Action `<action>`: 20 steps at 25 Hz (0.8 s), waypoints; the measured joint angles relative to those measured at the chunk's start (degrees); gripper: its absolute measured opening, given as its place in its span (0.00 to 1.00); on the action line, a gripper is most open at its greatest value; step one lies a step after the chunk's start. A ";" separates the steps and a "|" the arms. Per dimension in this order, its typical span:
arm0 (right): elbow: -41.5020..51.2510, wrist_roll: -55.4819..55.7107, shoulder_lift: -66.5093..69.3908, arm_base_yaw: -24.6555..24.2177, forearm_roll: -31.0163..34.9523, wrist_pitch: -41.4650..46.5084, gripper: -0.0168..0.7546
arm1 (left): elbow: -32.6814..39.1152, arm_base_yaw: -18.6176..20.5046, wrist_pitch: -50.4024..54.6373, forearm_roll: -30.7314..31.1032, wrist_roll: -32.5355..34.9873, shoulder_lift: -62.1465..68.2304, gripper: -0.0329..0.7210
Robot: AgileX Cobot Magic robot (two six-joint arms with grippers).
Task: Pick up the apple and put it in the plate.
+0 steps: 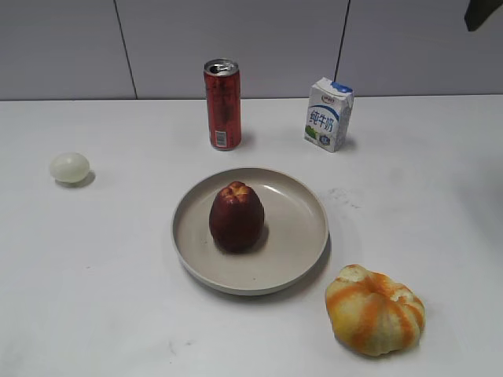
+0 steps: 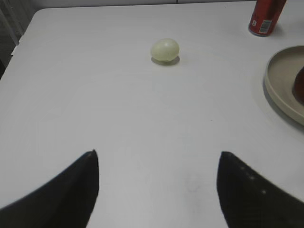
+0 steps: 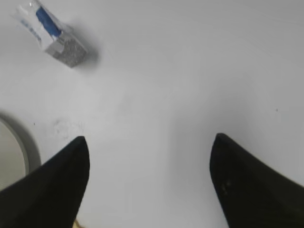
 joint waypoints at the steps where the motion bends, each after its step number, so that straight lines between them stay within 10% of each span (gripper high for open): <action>1: 3.07 -0.23 -2.33 0.00 -0.08 0.00 0.79 | 0.00 0.00 0.00 0.00 0.00 0.00 0.82; 20: 67.40 -0.62 -54.29 0.00 -0.26 -11.12 0.79 | 0.00 0.00 0.00 0.00 0.01 0.00 0.82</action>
